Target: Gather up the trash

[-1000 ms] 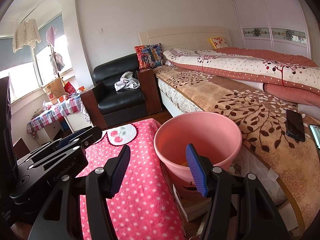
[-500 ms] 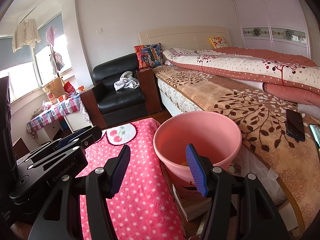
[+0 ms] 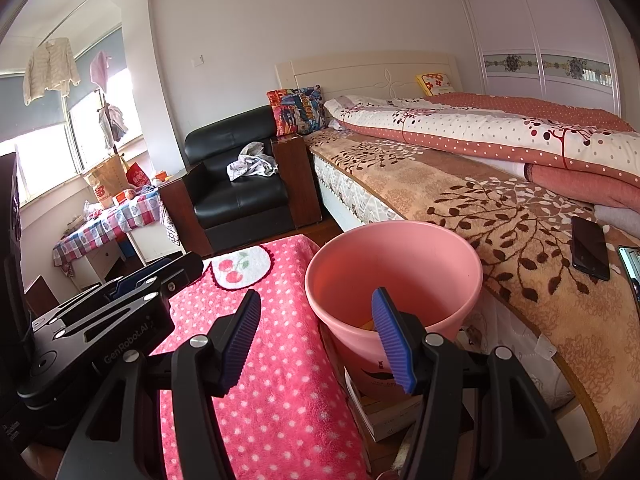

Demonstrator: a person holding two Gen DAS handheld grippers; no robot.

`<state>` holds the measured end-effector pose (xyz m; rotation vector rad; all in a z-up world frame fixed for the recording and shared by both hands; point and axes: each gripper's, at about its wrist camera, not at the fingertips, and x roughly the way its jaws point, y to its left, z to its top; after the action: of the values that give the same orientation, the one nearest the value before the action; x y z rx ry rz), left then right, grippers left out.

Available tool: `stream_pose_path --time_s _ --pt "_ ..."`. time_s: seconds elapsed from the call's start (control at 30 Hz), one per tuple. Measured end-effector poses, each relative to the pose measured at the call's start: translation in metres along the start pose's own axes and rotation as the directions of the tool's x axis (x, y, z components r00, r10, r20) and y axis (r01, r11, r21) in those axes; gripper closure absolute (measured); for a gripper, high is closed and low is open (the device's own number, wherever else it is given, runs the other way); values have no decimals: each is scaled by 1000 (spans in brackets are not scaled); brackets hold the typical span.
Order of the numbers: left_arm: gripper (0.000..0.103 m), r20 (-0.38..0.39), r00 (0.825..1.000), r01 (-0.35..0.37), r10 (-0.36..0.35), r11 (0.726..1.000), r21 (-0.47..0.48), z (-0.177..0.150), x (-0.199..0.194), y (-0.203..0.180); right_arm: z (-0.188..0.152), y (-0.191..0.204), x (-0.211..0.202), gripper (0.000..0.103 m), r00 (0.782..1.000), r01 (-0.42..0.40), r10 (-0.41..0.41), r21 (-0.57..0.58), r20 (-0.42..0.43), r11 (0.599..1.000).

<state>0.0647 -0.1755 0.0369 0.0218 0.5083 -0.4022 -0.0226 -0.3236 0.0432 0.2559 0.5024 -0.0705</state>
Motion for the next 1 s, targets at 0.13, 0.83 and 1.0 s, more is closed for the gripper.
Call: stream_pose_path --time_s 0.13,0.83,1.0 --pt "73 0 1000 1 -1 1000 -1 0 0 0 1 -1 0 46 1000 0 0 0 0 1000" --pt "73 -3 1000 5 -5 1000 -1 -2 -1 -2 2 -2 1 46 1000 0 0 2 -3 1000" --pt "73 1 1000 1 -1 1000 1 -3 -2 -4 2 -2 1 46 1000 1 -1 1 -2 1000"
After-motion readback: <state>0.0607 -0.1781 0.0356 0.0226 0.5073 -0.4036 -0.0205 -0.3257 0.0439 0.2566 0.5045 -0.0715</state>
